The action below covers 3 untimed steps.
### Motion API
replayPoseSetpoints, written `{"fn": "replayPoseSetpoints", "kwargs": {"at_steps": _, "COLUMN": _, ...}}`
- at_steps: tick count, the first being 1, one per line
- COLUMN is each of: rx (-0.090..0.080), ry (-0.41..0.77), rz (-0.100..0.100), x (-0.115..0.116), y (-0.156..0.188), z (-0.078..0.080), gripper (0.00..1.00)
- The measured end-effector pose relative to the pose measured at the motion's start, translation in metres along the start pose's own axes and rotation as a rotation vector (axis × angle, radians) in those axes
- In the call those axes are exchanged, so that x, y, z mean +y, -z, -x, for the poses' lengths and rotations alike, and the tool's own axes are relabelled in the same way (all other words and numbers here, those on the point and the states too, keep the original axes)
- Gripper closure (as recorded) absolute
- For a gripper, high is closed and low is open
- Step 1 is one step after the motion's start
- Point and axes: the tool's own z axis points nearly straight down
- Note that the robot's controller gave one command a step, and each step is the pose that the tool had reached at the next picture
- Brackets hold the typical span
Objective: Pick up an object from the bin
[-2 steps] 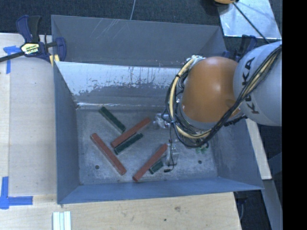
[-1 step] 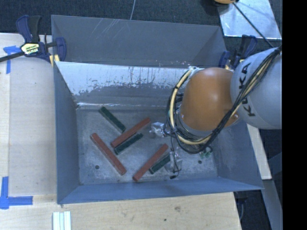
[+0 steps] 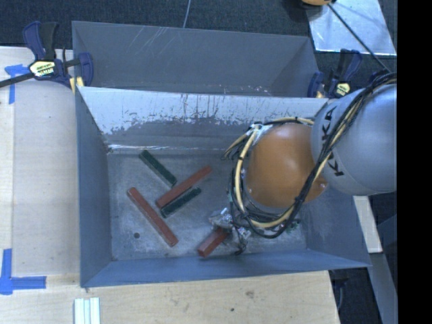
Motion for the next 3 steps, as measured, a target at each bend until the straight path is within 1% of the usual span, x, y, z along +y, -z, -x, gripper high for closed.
{"fn": "replayPoseSetpoints", "kwargs": {"at_steps": 1, "rx": 0.000, "ry": -0.001, "rz": 0.000, "x": 0.000, "y": 0.000, "z": 0.000, "gripper": 1.00}}
{"fn": "replayPoseSetpoints", "kwargs": {"at_steps": 2, "rx": 0.000, "ry": 0.037, "rz": 0.000, "x": 0.004, "y": 0.122, "z": -0.005, "gripper": 1.00}}
{"fn": "replayPoseSetpoints", "kwargs": {"at_steps": 3, "rx": 0.001, "ry": 0.035, "rz": 0.000, "x": 0.004, "y": 0.122, "z": -0.005, "gripper": 0.00}}
